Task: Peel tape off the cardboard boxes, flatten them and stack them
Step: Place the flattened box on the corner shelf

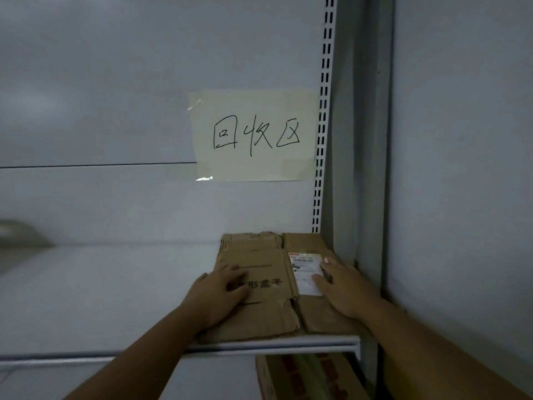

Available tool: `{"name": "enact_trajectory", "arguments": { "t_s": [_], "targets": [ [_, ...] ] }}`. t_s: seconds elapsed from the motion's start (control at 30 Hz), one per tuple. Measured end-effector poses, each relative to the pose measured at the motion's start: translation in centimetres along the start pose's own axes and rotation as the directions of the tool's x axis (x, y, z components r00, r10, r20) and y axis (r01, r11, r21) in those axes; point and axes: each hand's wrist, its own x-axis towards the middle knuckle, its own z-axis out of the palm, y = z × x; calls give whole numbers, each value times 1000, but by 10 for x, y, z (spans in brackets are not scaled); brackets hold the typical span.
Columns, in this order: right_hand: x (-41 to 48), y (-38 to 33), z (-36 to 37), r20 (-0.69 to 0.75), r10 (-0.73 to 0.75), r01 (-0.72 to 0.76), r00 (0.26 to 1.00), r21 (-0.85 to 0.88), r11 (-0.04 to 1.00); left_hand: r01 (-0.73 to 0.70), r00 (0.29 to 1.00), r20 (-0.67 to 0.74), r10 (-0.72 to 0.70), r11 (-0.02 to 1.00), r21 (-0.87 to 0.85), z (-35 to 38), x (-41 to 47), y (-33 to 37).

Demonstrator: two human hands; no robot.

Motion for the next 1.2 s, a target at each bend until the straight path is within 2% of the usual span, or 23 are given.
{"name": "enact_trajectory", "arguments": {
  "t_s": [0.2, 0.27, 0.3, 0.33, 0.4, 0.5, 0.53, 0.6, 0.67, 0.8, 0.9, 1.0, 1.07, 1.2],
  "targets": [
    [1, -19, -8, -16, 136, -137, 991, -138, 981, -3, 1000, 15, 3, 1000, -12, -6, -6, 4],
    [5, -33, -12, -47, 135, -141, 990, -167, 976, -7, 999, 51, 10, 999, -45, -13, -11, 2],
    [7, -43, -14, -64, 99, -107, 993, -143, 984, -9, 998, 63, 13, 999, -54, -21, -15, -2],
    [6, -61, -17, -75, 5, -13, 997, -102, 995, -20, 998, 63, 21, 1000, -20, -32, -19, -10],
    [7, -103, -11, -138, -127, 117, 982, -78, 990, -44, 999, -10, 45, 992, 122, -66, -32, -35],
    [-10, -202, 7, -51, -293, 269, 955, -272, 924, -1, 981, -186, 47, 972, 236, -134, -62, -93],
    [-20, -238, 17, 56, -347, 346, 936, -318, 883, 37, 969, -244, 28, 966, 257, -157, -76, -117],
    [-33, -300, 41, 194, -492, 528, 849, -371, 764, 138, 939, -342, -32, 946, 293, -200, -113, -170],
    [-46, -360, 68, 250, -580, 628, 776, -395, 670, 231, 922, -375, -94, 912, 340, -234, -159, -223],
    [-69, -483, 111, 257, -689, 735, 678, -263, 625, 413, 879, -405, -251, 825, 385, -278, -261, -314],
    [-96, -568, 142, 249, -785, 823, 568, -190, 535, 521, 838, -407, -364, 755, 398, -297, -330, -368],
    [-122, -635, 167, 255, -866, 901, 431, -176, 397, 629, 770, -415, -485, 686, 366, -320, -380, -413],
    [-131, -674, 184, 247, -896, 928, 369, -139, 344, 677, 725, -441, -530, 666, 312, -334, -399, -438],
    [-131, -738, 218, 256, -918, 953, 302, -84, 290, 725, 653, -474, -591, 668, 166, -340, -414, -480]
  ]
}}
